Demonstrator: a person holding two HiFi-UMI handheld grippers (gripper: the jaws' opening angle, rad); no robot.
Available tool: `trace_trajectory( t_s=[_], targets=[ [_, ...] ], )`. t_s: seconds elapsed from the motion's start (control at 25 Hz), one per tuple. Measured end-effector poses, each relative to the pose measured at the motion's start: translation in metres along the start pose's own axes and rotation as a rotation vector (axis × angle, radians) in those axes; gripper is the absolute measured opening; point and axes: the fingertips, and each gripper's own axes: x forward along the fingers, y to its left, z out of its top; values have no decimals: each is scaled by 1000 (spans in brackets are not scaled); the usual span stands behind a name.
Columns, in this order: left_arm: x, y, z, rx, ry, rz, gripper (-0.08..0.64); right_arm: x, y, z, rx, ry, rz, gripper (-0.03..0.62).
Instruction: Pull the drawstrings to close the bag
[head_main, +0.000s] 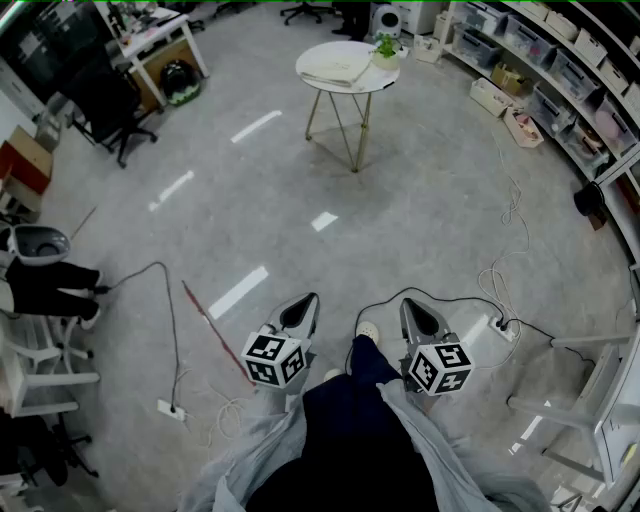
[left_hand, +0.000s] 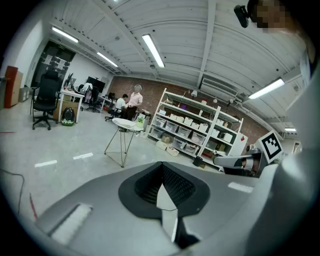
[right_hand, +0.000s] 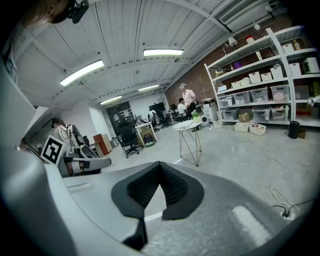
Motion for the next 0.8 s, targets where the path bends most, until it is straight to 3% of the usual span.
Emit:
trace_trajectory(
  t_s=[0.36,0.56,0.6,0.64,0.68,0.8],
  targets=[
    [-54,-16,-30,-3,-11,-8,15,-41,29,-32,-15,-21,-10,2],
    [-62,-14,-30,-15,-52,42,9,-56,25,-31,30,-91,-56,3],
    [-62,-13,-30,-26,-52,42,101,-57,23,-28,35,-112,-67,83],
    [-62,-11,-31,-34,-48,38,254,-57,23,-24,36,-126,-68,233],
    [-62,-10,-30,-36,-45,38,308,-57,24,-20,32,-133,-60,290],
    [-60,-1,-24,-34,-58,65,270,-52,25,-11,-1,-137,-28,288]
  ],
)
